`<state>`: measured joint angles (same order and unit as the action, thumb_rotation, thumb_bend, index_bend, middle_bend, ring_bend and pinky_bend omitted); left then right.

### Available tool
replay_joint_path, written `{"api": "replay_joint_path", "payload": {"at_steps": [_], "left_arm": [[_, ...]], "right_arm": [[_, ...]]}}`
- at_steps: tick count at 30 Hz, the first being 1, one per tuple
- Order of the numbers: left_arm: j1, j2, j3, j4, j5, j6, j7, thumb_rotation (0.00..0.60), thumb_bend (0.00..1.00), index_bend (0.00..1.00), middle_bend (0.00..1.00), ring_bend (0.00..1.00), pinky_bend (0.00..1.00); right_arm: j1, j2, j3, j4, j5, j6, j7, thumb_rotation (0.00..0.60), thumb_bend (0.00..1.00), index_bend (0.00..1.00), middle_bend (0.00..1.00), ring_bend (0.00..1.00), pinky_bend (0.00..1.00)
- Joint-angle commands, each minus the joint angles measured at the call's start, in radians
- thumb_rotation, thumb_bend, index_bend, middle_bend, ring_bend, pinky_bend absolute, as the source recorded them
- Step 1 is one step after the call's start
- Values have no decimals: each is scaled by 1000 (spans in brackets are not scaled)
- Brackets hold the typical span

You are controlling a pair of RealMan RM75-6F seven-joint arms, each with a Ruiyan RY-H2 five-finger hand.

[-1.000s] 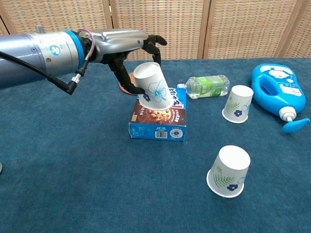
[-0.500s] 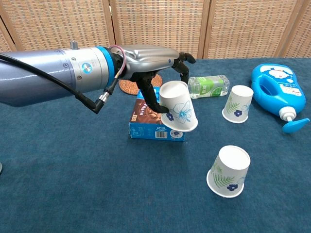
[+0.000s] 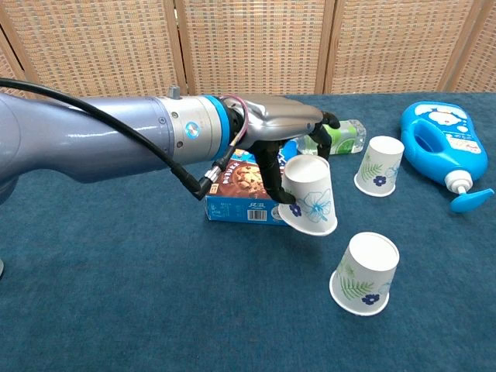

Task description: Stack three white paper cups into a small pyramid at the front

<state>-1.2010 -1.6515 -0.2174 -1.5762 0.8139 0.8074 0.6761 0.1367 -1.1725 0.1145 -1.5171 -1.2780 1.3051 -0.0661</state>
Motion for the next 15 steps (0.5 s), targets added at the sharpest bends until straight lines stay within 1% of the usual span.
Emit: {"api": "replay_joint_path", "payload": {"at_steps": [1, 5, 9, 15], "left_arm": [[-8, 19, 20, -31, -14, 5, 14, 600, 297, 462, 0, 0, 41], [-7, 44, 53, -74, -19, 15, 29, 600, 297, 463, 0, 0, 41], [9, 72, 86, -115, -1, 38, 28, 600, 297, 466, 0, 0, 41], [37, 98, 129, -147, 28, 56, 9, 600, 297, 468, 0, 0, 41]], "right_arm": [[-1, 1, 0, 0, -1, 2, 2, 600, 128, 61, 0, 0, 70], [-1, 3, -1, -3, -3, 3, 1, 600, 129, 61, 0, 0, 71], [-2, 2, -2, -11, -8, 9, -8, 600, 129, 61, 0, 0, 71], [-1, -2, -5, -18, -11, 12, -25, 600, 129, 61, 0, 0, 71]]}}
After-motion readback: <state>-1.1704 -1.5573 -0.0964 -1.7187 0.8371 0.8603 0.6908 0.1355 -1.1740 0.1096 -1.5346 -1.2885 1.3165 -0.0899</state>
